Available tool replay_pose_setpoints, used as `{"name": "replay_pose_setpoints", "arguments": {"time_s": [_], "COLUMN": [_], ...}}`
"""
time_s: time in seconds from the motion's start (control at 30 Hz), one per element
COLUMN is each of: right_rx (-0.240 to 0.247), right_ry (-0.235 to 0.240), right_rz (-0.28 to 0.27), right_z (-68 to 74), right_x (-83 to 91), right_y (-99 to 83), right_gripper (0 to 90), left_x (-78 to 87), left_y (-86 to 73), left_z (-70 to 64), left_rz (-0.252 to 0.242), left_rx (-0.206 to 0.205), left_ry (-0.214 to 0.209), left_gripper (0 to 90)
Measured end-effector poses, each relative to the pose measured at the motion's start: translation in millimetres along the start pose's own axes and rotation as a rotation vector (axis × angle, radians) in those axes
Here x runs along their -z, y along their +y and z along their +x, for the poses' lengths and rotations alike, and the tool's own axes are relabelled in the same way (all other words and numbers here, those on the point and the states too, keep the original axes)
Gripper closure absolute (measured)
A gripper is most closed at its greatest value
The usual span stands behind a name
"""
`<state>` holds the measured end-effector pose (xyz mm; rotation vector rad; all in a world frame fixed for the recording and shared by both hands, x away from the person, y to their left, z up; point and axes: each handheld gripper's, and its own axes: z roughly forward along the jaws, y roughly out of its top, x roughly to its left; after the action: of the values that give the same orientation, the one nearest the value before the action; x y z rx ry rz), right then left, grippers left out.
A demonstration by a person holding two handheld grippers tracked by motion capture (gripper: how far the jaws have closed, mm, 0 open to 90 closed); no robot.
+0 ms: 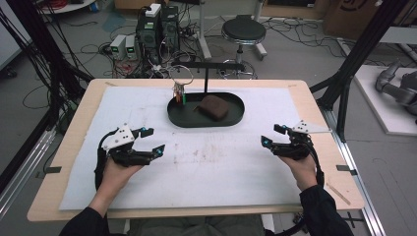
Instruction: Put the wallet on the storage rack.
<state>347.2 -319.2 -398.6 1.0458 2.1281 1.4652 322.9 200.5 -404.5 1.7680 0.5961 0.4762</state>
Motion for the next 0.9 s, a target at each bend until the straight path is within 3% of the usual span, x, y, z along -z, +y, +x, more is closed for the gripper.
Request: {"name": "replay_pose_setpoints", "arguments": {"time_s": [0.23,0.43,0.9], "right_rx": [0.009,-0.001,-0.001], "right_ry": [-0.014,-0.022,-0.029], "right_rz": [0.004,0.007,0.028], "right_z": [-2.4,-5.1,-8.2], "right_x": [-0.8,-0.6,-7.4], "right_y": [-1.5,-4.1,-5.2], "right_gripper": [21.0,20.9,20.8], "left_x": [1.3,4.5,13.9], "left_y": [-4.0,-6.8,-13.2], "left_z": [-5.9,-7.6,-4.6], "left_rz": [0.003,-0.003,0.013], "left_rx": [-0.011,-0.008,0.008], "left_ry": [0.033,0.036,0.078], "left_gripper": [25.6,25.7,25.6]}}
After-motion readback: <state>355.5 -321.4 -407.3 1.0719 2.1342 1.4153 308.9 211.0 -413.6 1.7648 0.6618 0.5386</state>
